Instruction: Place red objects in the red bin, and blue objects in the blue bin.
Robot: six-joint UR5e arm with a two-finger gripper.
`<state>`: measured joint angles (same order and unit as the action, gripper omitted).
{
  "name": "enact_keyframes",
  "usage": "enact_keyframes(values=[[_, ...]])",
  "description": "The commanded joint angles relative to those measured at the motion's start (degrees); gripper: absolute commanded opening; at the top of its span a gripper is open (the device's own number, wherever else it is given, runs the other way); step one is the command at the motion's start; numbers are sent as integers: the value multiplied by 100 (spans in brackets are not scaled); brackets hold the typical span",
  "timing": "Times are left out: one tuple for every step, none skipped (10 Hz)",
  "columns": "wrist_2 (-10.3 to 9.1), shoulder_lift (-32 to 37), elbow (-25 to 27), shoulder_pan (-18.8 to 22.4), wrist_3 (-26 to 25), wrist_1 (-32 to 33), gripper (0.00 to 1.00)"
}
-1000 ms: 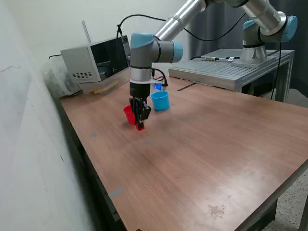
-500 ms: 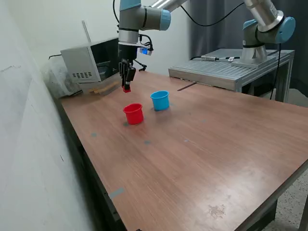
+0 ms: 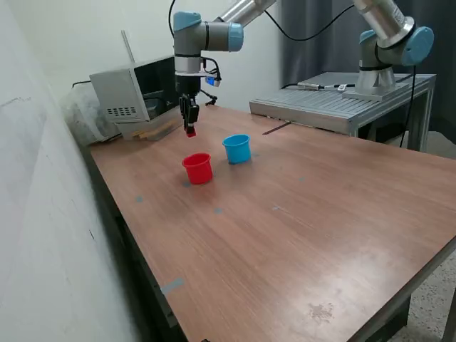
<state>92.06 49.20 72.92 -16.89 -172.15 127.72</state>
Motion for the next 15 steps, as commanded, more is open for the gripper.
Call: enact_keyframes(values=[[-13, -51, 56, 19, 15, 25, 0], [-13, -138, 30, 45, 15, 86, 0], [-13, -234, 21, 107, 15, 113, 0], [-13, -296, 12, 107, 6, 139, 0], [-30, -297, 3, 107, 6, 192, 0], [-39, -297, -5, 203, 6, 210, 0], [-39, -306, -23, 265, 6, 236, 0], [-39, -306, -23, 274, 6, 254, 0], [-39, -306, -32, 274, 6, 254, 0], [-39, -314, -14, 274, 6, 254, 0], [-39, -315, -5, 274, 6, 254, 0], [-39, -323, -14, 274, 6, 263, 100], [-39, -323, -5, 266, 6, 263, 100], [-39, -323, -5, 265, 6, 263, 100], [-39, -323, 3, 265, 6, 263, 100]])
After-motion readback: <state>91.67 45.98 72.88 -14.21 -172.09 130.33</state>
